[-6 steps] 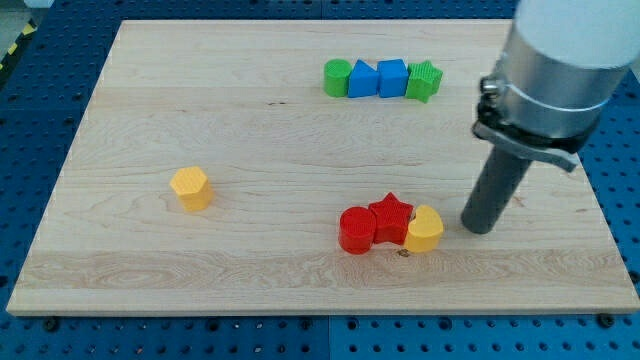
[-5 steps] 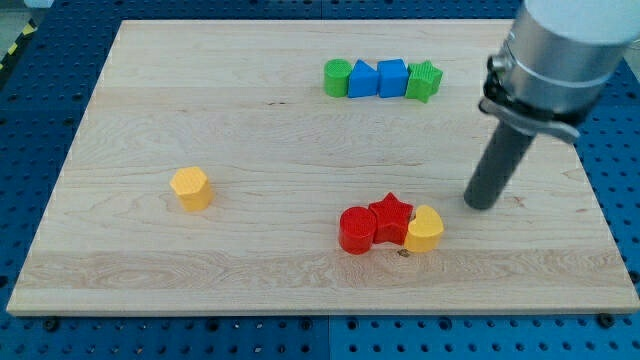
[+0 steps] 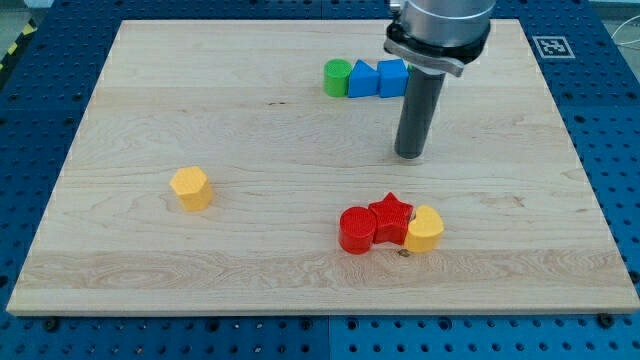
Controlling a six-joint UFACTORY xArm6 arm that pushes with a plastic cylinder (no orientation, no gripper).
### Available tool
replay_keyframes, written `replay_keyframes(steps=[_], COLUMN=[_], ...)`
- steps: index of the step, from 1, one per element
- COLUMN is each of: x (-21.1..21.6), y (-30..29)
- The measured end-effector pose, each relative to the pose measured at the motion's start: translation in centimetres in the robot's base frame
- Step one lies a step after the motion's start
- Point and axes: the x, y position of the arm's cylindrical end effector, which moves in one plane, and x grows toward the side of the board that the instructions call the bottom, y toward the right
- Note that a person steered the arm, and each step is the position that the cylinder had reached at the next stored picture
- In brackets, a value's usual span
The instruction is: Move red star along with red circle and yellow heart a bit down
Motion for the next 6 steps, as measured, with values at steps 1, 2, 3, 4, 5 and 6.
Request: replay_keyframes(steps=[1,2,3,4,5,6], x=[1.6,4.1,4.4,5.0,5.3,5.7], y=[-0.5,-0.9,-1.0,-1.6,-1.9,-2.1])
